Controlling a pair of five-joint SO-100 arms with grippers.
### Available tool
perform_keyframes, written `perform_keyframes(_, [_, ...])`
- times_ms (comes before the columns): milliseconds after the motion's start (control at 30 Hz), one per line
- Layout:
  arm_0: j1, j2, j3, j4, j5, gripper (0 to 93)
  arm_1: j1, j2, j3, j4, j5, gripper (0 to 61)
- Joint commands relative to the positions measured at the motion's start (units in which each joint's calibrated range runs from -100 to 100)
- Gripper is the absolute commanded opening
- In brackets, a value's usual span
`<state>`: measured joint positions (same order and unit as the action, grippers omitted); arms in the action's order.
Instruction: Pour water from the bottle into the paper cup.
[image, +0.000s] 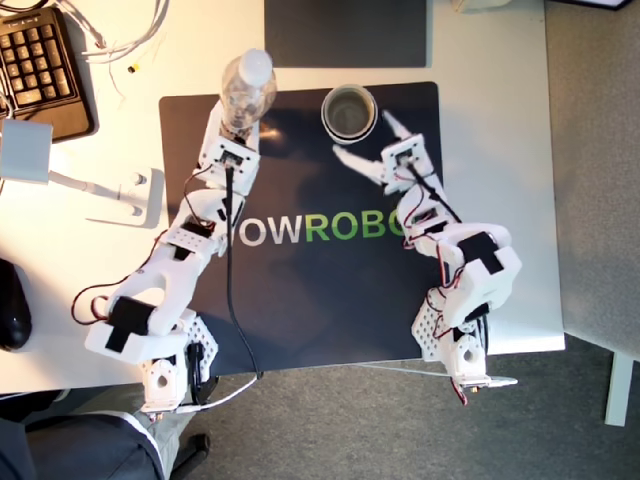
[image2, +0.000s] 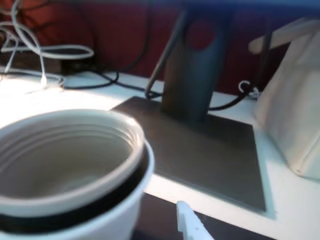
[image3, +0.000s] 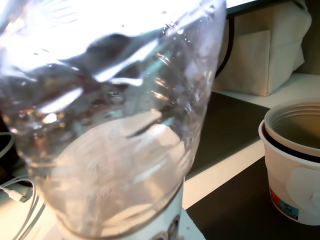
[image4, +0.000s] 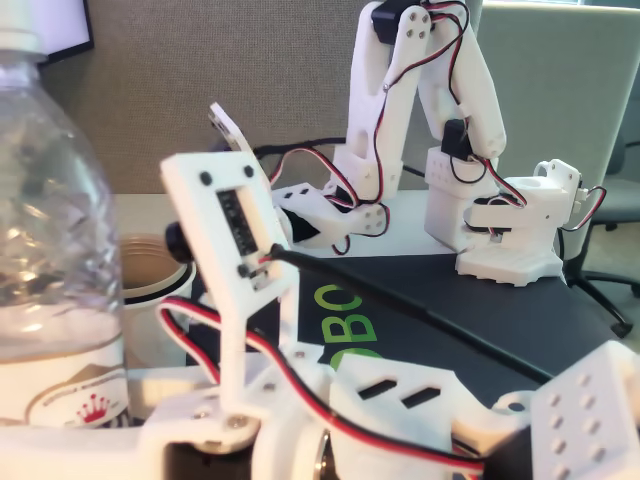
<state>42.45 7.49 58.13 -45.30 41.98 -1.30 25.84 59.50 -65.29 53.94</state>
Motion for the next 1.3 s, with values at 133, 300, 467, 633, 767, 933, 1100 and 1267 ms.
perform_keyframes(133, [-1.22,-10.79,-1.57,2.49,-3.81,0.0,0.64,-0.55,-10.2,5.57,-1.47,43.9])
perform_keyframes(300, [-0.3,-19.83,-15.47,18.13,-8.69,0.0,-1.27,0.48,-10.93,5.73,-2.34,43.6])
perform_keyframes(467, [-1.35,-25.39,-25.38,25.46,-11.18,0.0,-4.5,2.97,-14.93,5.97,-1.95,43.3])
perform_keyframes(633, [-0.95,-28.43,-37.46,40.29,-18.36,0.0,-7.73,4.78,-16.56,5.48,-2.05,42.8])
perform_keyframes(767, [-0.43,-30.08,-36.92,41.84,-25.45,0.0,-7.61,6.06,-18.65,5.4,-2.1,32.6])
perform_keyframes(933, [-1.09,-31.12,-40.1,54.71,-33.85,0.0,-6.53,6.24,-18.65,5.48,-2.54,12.3])
perform_keyframes(1100, [-3.18,-30.95,-43.82,66.2,-39.56,0.0,-4.98,4.69,-18.65,6.3,-1.95,5.7])
perform_keyframes(1267, [-6.45,-30.6,-48.09,76.38,-44.2,0.0,-1.75,-1.75,-17.29,9.16,-1.12,0.1])
